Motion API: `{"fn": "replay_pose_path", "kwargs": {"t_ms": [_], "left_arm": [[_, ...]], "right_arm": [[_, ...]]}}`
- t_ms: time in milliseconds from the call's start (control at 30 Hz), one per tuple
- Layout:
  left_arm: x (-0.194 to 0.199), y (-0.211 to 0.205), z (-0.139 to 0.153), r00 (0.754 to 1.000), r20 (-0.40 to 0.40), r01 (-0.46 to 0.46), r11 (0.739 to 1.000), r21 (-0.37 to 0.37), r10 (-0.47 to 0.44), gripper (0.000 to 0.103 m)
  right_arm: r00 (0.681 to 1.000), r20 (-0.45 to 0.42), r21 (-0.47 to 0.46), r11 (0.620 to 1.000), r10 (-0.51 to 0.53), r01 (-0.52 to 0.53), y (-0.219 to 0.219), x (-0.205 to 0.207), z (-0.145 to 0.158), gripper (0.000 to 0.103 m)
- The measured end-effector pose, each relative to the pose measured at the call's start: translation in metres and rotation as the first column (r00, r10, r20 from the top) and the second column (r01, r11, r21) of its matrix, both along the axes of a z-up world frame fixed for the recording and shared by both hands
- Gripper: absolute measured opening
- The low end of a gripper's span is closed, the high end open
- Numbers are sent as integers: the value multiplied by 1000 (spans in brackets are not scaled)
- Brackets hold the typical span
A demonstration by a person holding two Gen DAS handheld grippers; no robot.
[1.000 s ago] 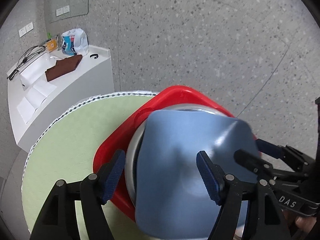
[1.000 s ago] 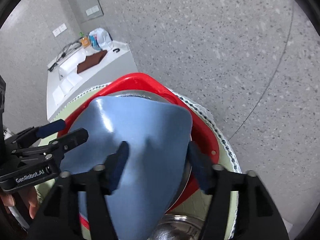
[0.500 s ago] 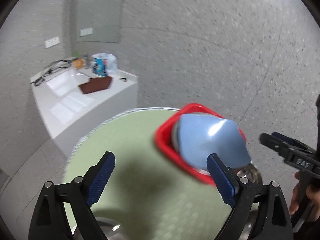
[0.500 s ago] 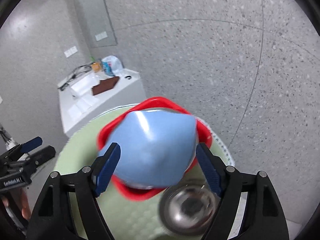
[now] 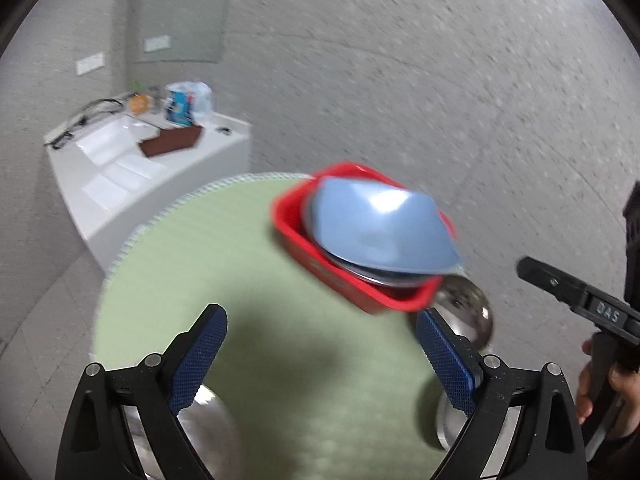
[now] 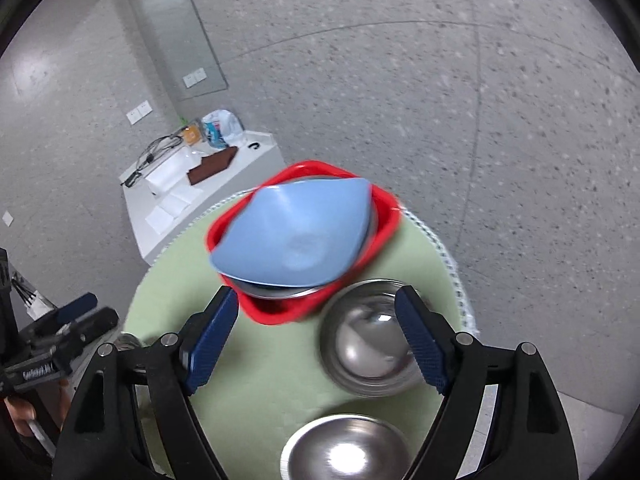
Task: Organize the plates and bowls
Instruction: 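Move both grippers to a medium steel bowl and grasp its rim, then carry the steel bowl with both grippers across the table mat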
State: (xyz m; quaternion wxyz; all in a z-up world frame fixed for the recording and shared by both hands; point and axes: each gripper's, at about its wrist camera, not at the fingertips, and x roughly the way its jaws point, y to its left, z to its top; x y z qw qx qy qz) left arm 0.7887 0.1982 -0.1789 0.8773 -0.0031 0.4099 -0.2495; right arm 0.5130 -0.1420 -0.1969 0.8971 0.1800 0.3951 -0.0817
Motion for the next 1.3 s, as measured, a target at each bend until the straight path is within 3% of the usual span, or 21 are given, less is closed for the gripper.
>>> {"fn": "replay_pose_path", "kwargs": {"t_ms": [167,333,467,667,700,900,1133,1300], "left_arm": [[-1,-52,-16,997,-75,-8,1000,0,8,93],[-6,-100,-34,987,-130,-98,995,22,100,93],[-7,-127,-52,971,-167,-161,985,66,170,91],[0,-161,-79,952,-228,-172,973,156,205,60],[1,-165,-83,951,-232,-168,970,175,206,50],[13,-190,-94,952,-251,-125,971,203,175,17],[1,-198,-91,966,-217,-102,977,188,142,15],[-20,-198,-60,986,-156,-42,990,133,63,15]], "right_arm": [[999,-40,7,1000,26,-26,-38,-4,-23,82],[988,-117,29,994,104,-101,-76,-1,-57,82],[960,-195,69,980,199,-189,-97,10,-99,80],[916,-250,183,944,315,-274,-104,18,-141,56],[911,-249,203,938,328,-282,-105,18,-146,47],[888,-234,295,899,395,-322,-106,24,-157,21],[902,-218,307,904,372,-299,-117,18,-153,18],[928,-172,265,923,330,-278,-128,-5,-119,18]]}}
